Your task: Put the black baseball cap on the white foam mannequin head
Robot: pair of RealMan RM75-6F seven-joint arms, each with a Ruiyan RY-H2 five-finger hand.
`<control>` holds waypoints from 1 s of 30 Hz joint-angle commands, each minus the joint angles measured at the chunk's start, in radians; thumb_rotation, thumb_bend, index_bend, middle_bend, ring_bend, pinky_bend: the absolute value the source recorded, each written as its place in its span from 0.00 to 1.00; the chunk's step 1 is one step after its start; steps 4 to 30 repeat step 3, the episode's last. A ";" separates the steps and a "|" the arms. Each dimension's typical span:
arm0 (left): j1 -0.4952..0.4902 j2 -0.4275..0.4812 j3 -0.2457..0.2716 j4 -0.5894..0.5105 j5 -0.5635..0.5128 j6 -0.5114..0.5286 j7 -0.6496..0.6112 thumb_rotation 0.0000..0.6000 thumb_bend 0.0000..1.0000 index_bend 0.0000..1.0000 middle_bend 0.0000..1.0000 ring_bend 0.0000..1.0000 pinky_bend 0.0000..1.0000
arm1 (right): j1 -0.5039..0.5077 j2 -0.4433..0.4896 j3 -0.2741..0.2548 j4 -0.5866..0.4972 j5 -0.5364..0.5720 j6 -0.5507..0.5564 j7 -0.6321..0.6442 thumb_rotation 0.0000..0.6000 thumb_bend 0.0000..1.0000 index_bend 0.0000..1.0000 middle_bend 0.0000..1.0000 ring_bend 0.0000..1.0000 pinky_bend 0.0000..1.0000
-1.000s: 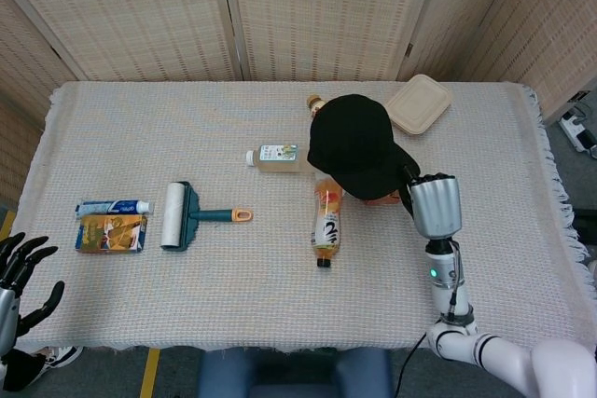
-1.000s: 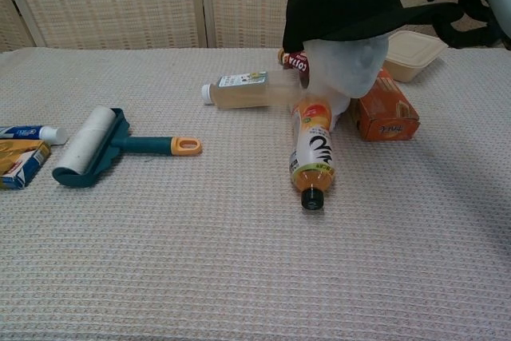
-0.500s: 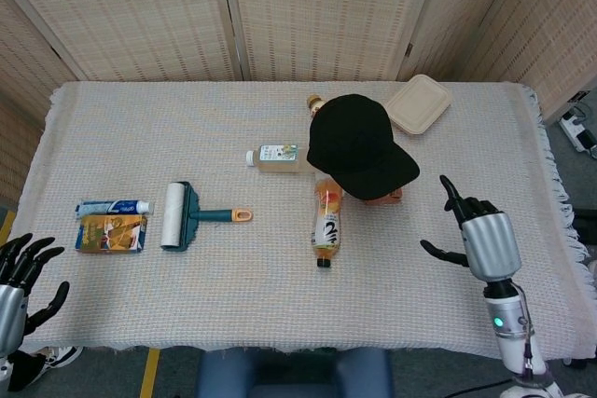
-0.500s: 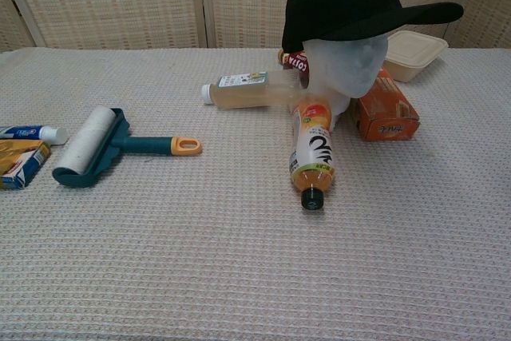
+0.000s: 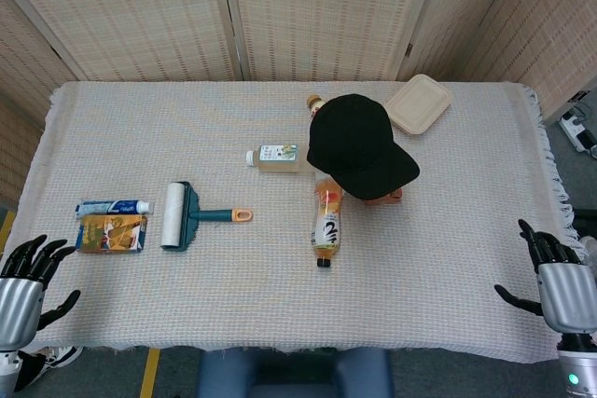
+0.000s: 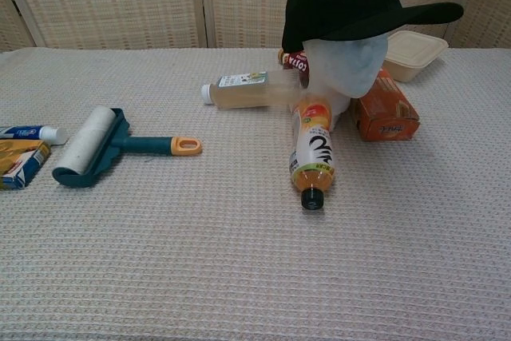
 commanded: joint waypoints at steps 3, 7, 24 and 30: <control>-0.002 -0.007 -0.002 0.006 -0.002 -0.001 0.007 1.00 0.23 0.27 0.24 0.14 0.21 | -0.023 -0.005 0.012 0.028 -0.028 -0.011 0.034 0.82 0.00 0.00 0.20 0.13 0.26; -0.002 -0.007 -0.002 0.006 -0.002 -0.001 0.007 1.00 0.23 0.27 0.24 0.14 0.21 | -0.023 -0.005 0.012 0.028 -0.028 -0.011 0.034 0.82 0.00 0.00 0.20 0.13 0.26; -0.002 -0.007 -0.002 0.006 -0.002 -0.001 0.007 1.00 0.23 0.27 0.24 0.14 0.21 | -0.023 -0.005 0.012 0.028 -0.028 -0.011 0.034 0.82 0.00 0.00 0.20 0.13 0.26; -0.002 -0.007 -0.002 0.006 -0.002 -0.001 0.007 1.00 0.23 0.27 0.24 0.14 0.21 | -0.023 -0.005 0.012 0.028 -0.028 -0.011 0.034 0.82 0.00 0.00 0.20 0.13 0.26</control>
